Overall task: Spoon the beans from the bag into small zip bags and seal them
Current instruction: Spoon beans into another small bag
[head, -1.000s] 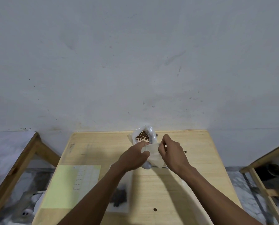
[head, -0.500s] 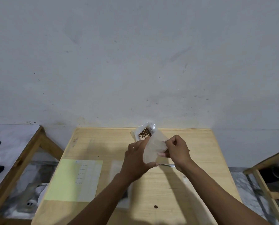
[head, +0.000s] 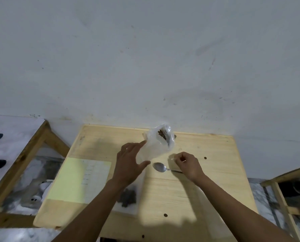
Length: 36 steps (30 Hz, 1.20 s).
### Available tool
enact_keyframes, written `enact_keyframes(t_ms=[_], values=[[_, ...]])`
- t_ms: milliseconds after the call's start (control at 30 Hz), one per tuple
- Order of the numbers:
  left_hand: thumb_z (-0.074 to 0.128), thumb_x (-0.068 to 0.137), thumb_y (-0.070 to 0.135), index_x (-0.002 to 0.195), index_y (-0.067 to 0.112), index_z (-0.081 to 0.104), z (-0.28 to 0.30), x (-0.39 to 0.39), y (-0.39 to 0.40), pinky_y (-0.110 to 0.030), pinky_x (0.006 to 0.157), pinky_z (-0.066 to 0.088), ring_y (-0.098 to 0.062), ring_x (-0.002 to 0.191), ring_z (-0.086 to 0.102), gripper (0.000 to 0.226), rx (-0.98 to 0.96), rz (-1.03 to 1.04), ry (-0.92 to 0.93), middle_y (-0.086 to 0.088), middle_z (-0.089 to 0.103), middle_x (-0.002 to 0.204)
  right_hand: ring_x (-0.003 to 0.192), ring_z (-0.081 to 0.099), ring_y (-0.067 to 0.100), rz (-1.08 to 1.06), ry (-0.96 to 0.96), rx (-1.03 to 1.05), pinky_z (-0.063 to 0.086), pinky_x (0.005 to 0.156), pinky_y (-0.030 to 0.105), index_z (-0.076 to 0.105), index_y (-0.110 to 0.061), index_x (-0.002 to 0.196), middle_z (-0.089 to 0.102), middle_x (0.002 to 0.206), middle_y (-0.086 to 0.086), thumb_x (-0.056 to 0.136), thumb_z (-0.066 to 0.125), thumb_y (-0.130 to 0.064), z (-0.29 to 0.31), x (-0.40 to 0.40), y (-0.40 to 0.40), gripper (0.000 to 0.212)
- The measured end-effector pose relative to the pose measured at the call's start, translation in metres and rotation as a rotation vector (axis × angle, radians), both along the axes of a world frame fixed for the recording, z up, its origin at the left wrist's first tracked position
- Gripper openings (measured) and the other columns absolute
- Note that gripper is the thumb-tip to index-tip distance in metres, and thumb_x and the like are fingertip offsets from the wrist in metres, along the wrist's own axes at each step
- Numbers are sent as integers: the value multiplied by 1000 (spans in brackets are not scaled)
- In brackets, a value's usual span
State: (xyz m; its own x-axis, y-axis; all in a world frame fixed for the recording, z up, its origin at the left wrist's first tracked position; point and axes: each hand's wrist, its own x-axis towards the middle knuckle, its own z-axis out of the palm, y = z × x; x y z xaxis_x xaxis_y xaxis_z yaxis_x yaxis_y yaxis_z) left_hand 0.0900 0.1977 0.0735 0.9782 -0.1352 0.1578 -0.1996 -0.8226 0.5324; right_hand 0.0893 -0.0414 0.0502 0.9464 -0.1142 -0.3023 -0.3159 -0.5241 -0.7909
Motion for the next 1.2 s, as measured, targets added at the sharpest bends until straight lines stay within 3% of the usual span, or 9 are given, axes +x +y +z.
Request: enact_keyframes(t_ms=[167, 433, 600, 700, 767, 933, 1033, 1133, 1200], values=[[78, 75, 46, 142, 23, 46, 5, -4, 17, -40, 107, 37, -20, 125, 48, 78, -26, 72, 57, 0, 57, 133, 104, 51, 28, 374, -21, -676, 43, 80, 35, 64, -20, 108, 56, 113, 3, 90, 46, -22, -33, -10, 9, 25], [73, 78, 51, 143, 23, 42, 5, -10, 42, -43, 106, 40, -21, 123, 50, 77, -80, 195, 156, 0, 55, 137, 112, 47, 25, 417, 28, -843, 37, 90, 37, 50, -18, 118, 50, 121, 1, 100, 33, -34, -43, -16, 17, 29], [74, 77, 52, 143, 22, 42, 3, -7, 53, -42, 106, 40, -21, 124, 51, 79, -110, 223, 175, 0, 54, 139, 82, 54, 28, 188, -156, -417, 47, 74, 41, 44, -22, 102, 51, 105, 2, 94, 41, -14, -20, -11, 9, 11], [74, 77, 53, 144, 22, 42, 1, -3, 57, -42, 106, 41, -20, 124, 51, 80, -100, 210, 184, 0, 54, 139, 82, 54, 31, 60, -251, -323, 46, 69, 41, 50, -16, 112, 48, 111, 8, 88, 42, 3, -10, 11, 0, 31], [72, 78, 54, 144, 23, 41, 1, 1, 56, -42, 106, 41, -20, 124, 50, 80, -89, 190, 196, 0, 54, 139, 90, 57, 35, 99, -172, -379, 43, 72, 37, 51, -10, 124, 45, 119, 12, 84, 42, 8, -2, 29, -2, 45], [72, 78, 55, 142, 22, 42, 2, 12, 45, -38, 104, 40, -19, 121, 52, 78, -50, 108, 223, 1, 54, 138, 93, 59, 32, 153, -139, -453, 46, 75, 36, 57, -16, 117, 60, 103, 8, 84, 44, 0, 2, 57, 4, 39], [74, 75, 57, 139, 24, 44, -2, 18, 43, -37, 104, 42, -16, 117, 53, 77, -27, 77, 246, 3, 55, 136, 77, 61, 27, -5, -185, -138, 50, 69, 34, 62, -18, 104, 64, 81, 3, 90, 50, -4, -3, 63, 12, 23], [74, 76, 56, 138, 23, 44, -5, 24, 42, -35, 104, 40, -15, 116, 52, 76, -11, 53, 282, 5, 54, 135, 81, 69, 28, -244, -165, 217, 57, 83, 44, 67, -16, 103, 69, 84, 3, 96, 51, -8, -12, 63, 19, 19], [74, 76, 56, 137, 23, 44, -8, 27, 41, -33, 102, 41, -13, 115, 52, 75, -10, 42, 293, 5, 54, 134, 87, 69, 27, -304, -219, 189, 54, 87, 43, 68, -12, 106, 66, 89, 1, 100, 48, -12, -17, 61, 21, 20]])
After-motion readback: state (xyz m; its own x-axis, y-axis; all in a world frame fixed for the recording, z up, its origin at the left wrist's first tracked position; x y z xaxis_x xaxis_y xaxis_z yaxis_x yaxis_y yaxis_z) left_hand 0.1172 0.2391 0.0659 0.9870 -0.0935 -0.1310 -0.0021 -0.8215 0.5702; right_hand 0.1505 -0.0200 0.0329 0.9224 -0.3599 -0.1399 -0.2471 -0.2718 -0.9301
